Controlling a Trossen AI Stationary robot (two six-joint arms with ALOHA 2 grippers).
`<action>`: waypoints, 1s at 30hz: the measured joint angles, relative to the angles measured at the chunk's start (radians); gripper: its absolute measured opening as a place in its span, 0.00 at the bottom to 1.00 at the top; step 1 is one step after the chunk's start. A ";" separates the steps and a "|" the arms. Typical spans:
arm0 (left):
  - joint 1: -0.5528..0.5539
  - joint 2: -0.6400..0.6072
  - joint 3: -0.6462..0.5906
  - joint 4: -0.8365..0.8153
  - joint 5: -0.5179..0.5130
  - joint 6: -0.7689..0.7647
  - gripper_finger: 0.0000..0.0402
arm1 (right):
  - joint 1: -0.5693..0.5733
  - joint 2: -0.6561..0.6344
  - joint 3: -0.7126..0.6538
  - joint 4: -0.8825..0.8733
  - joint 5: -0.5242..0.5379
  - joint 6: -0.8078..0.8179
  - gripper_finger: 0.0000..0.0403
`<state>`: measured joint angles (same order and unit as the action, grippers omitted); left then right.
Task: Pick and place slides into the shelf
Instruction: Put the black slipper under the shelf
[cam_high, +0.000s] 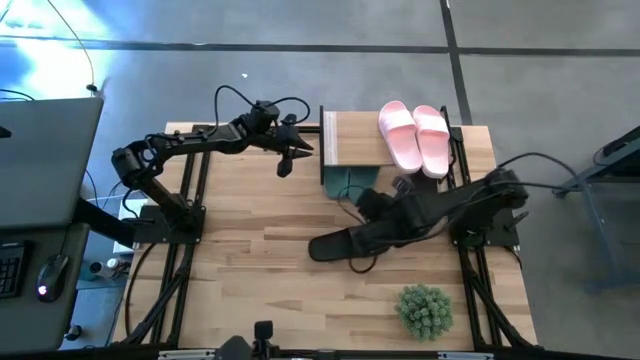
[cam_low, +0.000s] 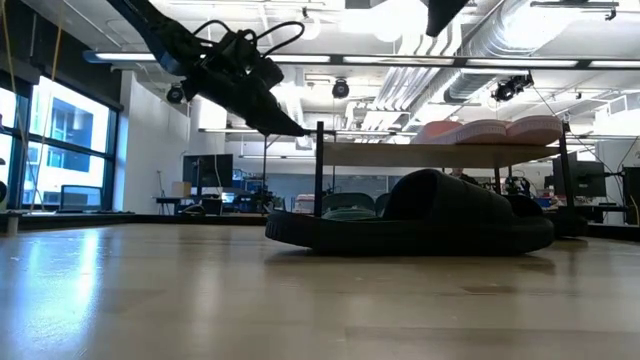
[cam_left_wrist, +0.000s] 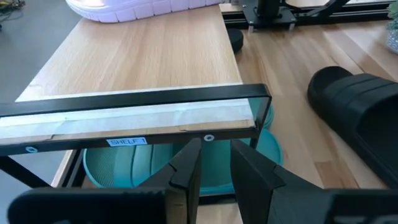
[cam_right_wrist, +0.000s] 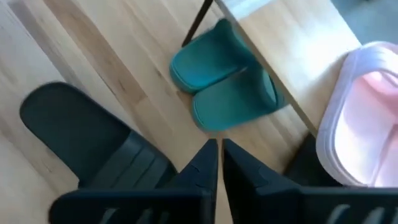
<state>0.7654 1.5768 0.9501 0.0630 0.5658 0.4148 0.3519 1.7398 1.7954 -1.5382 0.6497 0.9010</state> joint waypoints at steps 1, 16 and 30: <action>0.000 0.000 0.000 -0.003 -0.001 0.000 0.18 | 0.000 0.031 0.039 -0.032 -0.009 0.012 0.05; 0.000 0.000 0.000 -0.007 -0.130 0.000 0.18 | -0.069 0.338 0.234 -0.033 -0.284 0.455 0.33; 0.000 0.000 0.000 -0.008 -0.184 0.000 0.18 | -0.087 0.499 0.234 -0.033 -0.446 0.425 0.33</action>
<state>0.7654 1.5768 0.9504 0.0551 0.3817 0.4145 0.2652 2.2390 2.0296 -1.5707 0.2042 1.3262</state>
